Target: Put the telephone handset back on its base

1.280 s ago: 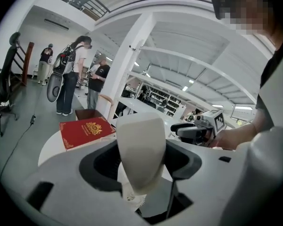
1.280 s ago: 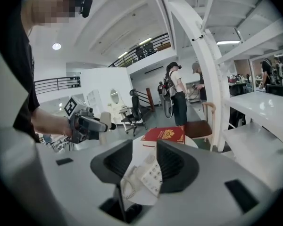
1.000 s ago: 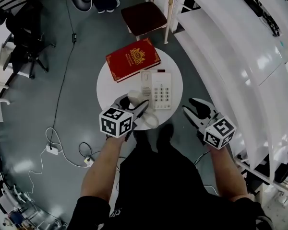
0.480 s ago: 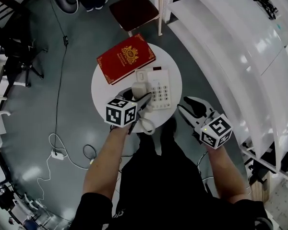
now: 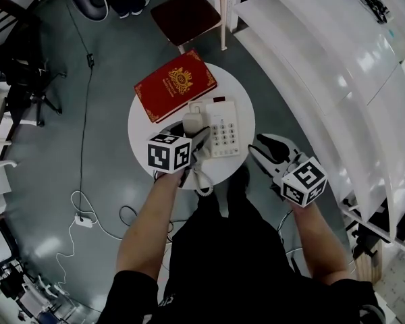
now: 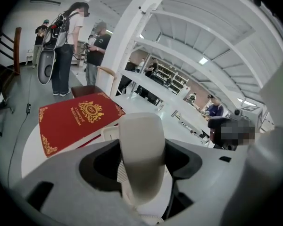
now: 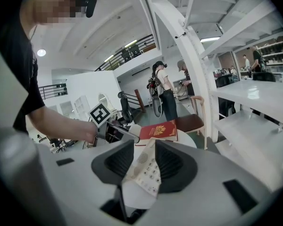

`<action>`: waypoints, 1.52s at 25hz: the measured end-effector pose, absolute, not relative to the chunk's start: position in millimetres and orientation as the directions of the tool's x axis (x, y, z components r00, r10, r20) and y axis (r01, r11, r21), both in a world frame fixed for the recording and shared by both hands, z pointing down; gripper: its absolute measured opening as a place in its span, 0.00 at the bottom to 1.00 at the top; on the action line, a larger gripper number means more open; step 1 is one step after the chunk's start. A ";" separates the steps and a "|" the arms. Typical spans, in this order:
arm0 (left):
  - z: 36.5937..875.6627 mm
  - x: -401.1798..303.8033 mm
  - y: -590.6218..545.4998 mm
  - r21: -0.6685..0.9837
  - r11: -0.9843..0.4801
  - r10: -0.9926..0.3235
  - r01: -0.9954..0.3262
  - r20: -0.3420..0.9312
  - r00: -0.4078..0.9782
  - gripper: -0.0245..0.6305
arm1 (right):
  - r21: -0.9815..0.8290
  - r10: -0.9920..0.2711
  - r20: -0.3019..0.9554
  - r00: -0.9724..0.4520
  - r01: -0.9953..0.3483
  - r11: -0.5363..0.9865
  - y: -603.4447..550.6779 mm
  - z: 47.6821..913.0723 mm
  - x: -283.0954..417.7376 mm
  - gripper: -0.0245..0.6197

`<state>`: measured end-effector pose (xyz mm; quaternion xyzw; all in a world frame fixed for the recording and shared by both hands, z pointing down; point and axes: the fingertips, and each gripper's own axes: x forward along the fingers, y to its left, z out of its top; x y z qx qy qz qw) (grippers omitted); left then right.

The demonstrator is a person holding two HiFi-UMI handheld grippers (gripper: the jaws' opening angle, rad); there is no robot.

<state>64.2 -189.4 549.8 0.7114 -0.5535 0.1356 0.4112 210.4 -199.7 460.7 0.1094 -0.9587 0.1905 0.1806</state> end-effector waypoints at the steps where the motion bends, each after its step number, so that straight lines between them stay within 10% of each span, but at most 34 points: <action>1: 551.2 62.1 -192.1 0.436 -0.039 -0.676 -0.899 0.651 0.345 0.45 | -0.327 -0.140 0.388 -0.911 -0.278 0.903 -200.0 461.1 210.8 0.26; 38: 618.5 43.4 -233.6 0.438 0.276 -0.665 -0.856 0.730 0.159 0.47 | -0.371 -0.132 0.426 -0.895 -0.306 0.877 -201.2 482.0 236.8 0.25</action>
